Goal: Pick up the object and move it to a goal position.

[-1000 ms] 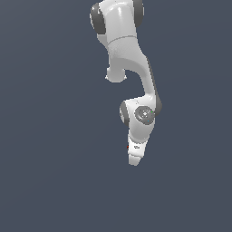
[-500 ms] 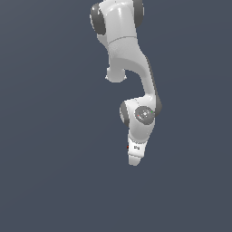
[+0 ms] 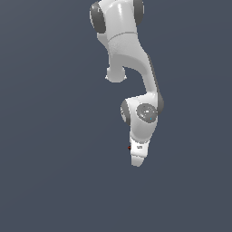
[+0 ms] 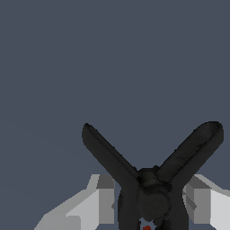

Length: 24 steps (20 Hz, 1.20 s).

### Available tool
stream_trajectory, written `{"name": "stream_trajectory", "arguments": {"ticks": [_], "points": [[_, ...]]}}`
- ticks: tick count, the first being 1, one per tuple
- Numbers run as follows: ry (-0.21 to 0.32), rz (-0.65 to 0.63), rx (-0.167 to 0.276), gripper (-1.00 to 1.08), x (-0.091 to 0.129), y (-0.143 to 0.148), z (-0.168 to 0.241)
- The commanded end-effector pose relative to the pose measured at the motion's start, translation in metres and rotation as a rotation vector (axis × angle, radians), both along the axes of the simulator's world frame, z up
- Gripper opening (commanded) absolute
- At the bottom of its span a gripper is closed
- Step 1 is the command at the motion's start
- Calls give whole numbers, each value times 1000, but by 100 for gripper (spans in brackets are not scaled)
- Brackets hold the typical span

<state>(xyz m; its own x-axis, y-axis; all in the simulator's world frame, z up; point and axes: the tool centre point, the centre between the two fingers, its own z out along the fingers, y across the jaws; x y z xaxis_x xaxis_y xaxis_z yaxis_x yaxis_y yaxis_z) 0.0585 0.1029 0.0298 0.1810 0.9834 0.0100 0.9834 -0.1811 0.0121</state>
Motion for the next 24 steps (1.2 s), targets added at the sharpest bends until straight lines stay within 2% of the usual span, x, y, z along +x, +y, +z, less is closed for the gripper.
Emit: {"name": "stream_trajectory", "arguments": {"ticks": [1,7,14,24], "points": [[-12,30,5,-100,6,4,13],[-52,144,26,-100,23,21,58],[-118,329,59,-100,43,49,133],[-212,601,112,-100,54,92,246]]}}
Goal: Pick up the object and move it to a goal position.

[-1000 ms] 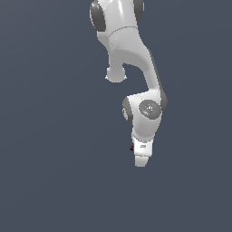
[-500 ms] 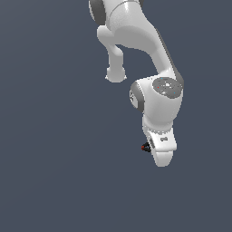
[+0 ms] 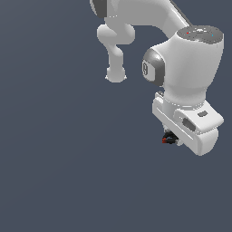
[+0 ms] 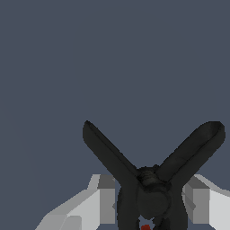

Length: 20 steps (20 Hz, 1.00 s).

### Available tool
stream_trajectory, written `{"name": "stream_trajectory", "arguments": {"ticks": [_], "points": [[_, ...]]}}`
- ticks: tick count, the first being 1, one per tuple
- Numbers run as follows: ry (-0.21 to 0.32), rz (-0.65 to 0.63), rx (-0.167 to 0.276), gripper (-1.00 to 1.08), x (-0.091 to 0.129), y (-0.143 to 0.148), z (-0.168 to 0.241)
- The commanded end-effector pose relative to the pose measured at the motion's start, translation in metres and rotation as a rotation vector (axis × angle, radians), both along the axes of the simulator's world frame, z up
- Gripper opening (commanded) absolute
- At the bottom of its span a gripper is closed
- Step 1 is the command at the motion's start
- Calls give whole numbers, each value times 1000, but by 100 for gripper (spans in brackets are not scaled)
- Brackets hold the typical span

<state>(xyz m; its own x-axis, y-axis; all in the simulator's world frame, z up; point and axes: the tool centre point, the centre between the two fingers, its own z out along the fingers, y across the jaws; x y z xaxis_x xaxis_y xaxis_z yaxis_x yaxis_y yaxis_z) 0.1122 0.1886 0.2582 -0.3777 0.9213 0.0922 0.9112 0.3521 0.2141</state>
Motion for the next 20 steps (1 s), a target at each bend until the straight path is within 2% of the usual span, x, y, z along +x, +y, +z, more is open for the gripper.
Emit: {"name": "stream_trajectory", "arguments": {"ticks": [1,11,20], "points": [[-24,70,13,-100,0,11,29],[-103,304,60,-100,-10,42,129],[-135,400,81,-100,-19,53,170]]}}
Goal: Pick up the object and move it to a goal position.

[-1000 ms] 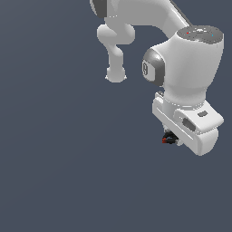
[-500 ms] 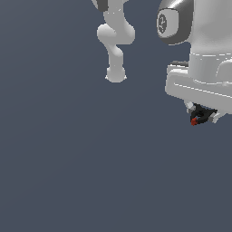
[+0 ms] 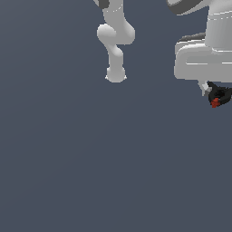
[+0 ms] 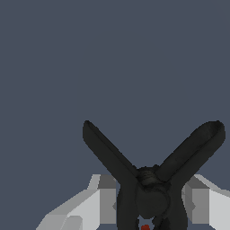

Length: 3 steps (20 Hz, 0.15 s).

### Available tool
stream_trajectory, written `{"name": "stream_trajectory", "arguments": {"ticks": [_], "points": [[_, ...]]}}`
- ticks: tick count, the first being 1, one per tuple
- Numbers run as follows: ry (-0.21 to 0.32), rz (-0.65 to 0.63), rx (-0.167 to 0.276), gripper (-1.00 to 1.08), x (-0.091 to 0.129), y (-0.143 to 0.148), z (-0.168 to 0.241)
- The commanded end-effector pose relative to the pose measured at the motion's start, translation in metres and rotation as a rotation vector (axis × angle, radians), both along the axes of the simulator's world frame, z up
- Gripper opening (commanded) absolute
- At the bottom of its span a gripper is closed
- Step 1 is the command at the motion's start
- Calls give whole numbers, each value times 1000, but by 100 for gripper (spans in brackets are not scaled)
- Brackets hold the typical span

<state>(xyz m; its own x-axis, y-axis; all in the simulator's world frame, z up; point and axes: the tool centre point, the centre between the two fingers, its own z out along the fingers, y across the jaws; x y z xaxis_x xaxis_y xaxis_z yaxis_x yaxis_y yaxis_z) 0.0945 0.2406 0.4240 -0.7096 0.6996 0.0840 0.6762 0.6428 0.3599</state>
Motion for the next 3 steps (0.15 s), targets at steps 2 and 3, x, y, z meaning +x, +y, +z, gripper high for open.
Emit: {"name": "stream_trajectory", "arguments": {"ticks": [2,3], "points": [[-5,17,4,-100,-2,2,7],[-5,18,4,-100,-2,2,7]]}}
